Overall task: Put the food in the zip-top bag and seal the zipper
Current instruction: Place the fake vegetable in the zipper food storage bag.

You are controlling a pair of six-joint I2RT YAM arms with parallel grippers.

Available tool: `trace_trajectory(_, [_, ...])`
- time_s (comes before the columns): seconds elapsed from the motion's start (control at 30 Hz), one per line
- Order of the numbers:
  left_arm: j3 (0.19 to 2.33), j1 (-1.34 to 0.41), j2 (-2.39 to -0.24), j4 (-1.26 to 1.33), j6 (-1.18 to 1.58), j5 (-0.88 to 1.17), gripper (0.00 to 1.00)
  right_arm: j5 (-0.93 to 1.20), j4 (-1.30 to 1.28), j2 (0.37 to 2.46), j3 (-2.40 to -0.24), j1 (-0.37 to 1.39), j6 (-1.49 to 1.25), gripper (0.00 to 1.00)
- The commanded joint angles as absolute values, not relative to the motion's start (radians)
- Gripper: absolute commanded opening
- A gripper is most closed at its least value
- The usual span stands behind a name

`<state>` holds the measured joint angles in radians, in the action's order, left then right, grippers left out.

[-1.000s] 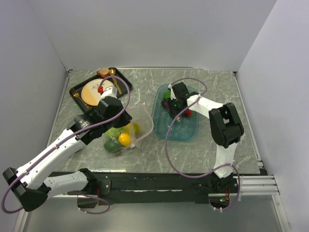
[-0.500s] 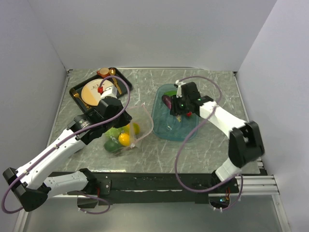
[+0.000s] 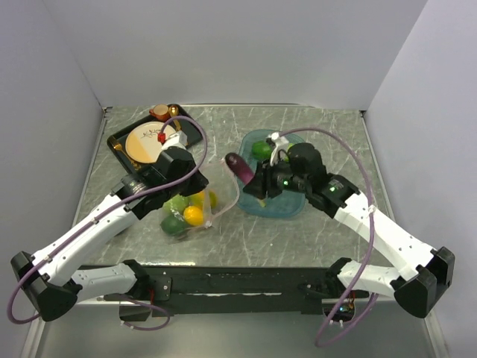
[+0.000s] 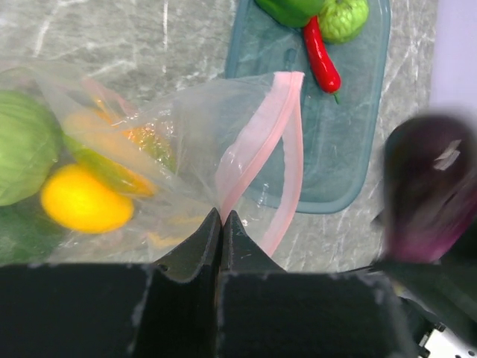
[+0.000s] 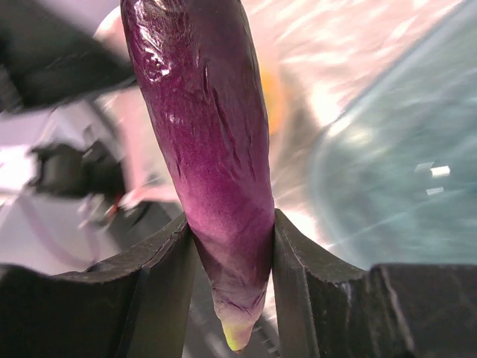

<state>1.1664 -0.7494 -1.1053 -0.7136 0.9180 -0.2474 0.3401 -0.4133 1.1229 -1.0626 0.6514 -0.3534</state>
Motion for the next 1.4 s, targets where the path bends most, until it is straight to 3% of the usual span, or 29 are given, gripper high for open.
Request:
trace_trajectory(0.0, [1.186,-0.746,-1.118,-0.635,0.908,-0.198,0.01,0.331,-0.439,1.129,-1.046,0.727,-0.465,0.29])
trace_trajectory(0.3, [1.161,-0.746,-1.097,-0.629,0.920,-0.204,0.01,0.307,-0.549,1.244,-1.120,0.775,-0.523,0.29])
trace_trajectory(0.83, [1.114,-0.747,-1.085,-0.618,0.917,-0.195,0.01,0.350,-0.710,1.522,-1.459,0.795,-0.549,0.35])
trace_trajectory(1.37, [1.111,-0.747,-1.075,-0.611,0.917,-0.183,0.01,0.324,-0.686,1.523,-1.422,0.861,-0.629,0.40])
